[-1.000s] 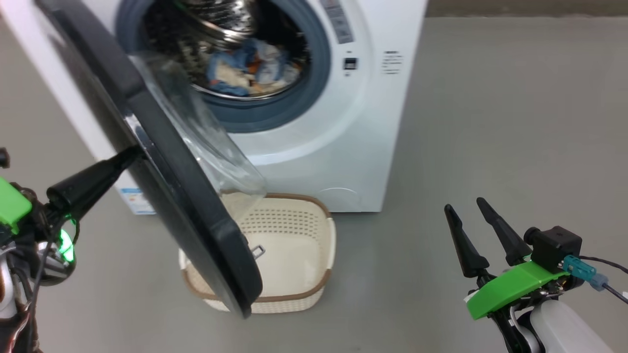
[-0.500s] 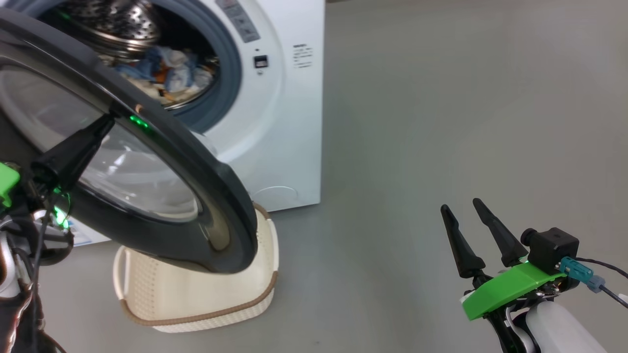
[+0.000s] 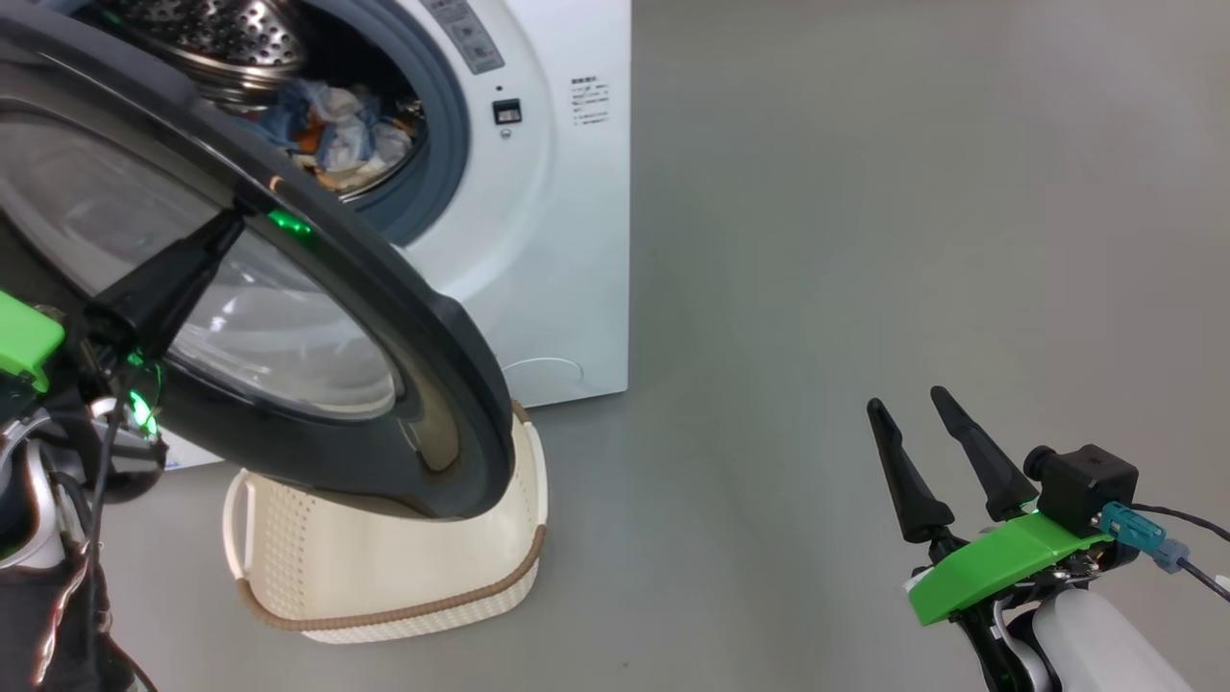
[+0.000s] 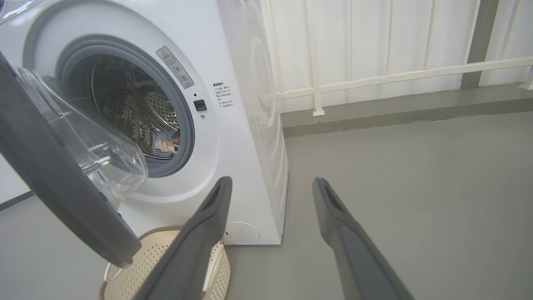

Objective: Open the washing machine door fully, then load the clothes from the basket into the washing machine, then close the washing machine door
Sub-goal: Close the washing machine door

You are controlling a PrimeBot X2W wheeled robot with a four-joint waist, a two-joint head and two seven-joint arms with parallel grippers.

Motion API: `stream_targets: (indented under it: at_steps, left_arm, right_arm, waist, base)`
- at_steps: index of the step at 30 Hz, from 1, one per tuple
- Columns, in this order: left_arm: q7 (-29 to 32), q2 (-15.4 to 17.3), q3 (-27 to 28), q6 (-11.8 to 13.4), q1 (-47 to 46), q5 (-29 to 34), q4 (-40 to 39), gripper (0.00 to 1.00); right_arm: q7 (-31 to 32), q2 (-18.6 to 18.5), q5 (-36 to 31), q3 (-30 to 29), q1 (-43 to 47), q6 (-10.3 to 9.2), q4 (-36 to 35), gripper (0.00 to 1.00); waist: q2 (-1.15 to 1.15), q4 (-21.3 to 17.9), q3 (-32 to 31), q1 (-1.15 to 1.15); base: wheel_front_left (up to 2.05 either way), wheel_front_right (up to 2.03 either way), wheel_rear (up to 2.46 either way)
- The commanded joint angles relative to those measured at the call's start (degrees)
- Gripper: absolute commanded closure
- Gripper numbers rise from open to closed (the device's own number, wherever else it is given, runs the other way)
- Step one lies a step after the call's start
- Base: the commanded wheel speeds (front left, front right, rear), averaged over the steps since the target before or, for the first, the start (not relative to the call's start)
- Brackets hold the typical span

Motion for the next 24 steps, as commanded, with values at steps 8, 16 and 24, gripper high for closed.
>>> stream_targets:
  at_steps: [8, 16, 24]
  left_arm:
    - [-1.7, 3.4, 0.2, -4.2, -1.1, 2.8, -2.4, 1.00]
    - [-5.5, 5.7, -0.8, -9.0, 1.2, 7.8, -4.3, 0.17]
    - [-12.3, 8.3, -0.8, -16.1, 6.8, 14.6, -6.4, 0.00]
  right_arm:
    - [-0.7, -0.7, -0.1, 0.4, -0.3, 0.25, -1.2, 0.00]
    - [-0.7, -0.9, -0.1, 0.0, -0.1, 0.25, -1.5, 0.00]
    - [-0.7, -0.8, -0.3, -0.6, -0.1, 0.25, -2.1, 0.00]
  waist:
    - [0.00, 2.8, -0.6, 0.00]
    - [0.00, 4.0, -0.8, 0.00]
    - [0.00, 4.3, -0.1, 0.00]
  base:
    - [0.00, 0.00, 0.00]
    - [0.00, 0.00, 0.00]
    - [0.00, 0.00, 0.00]
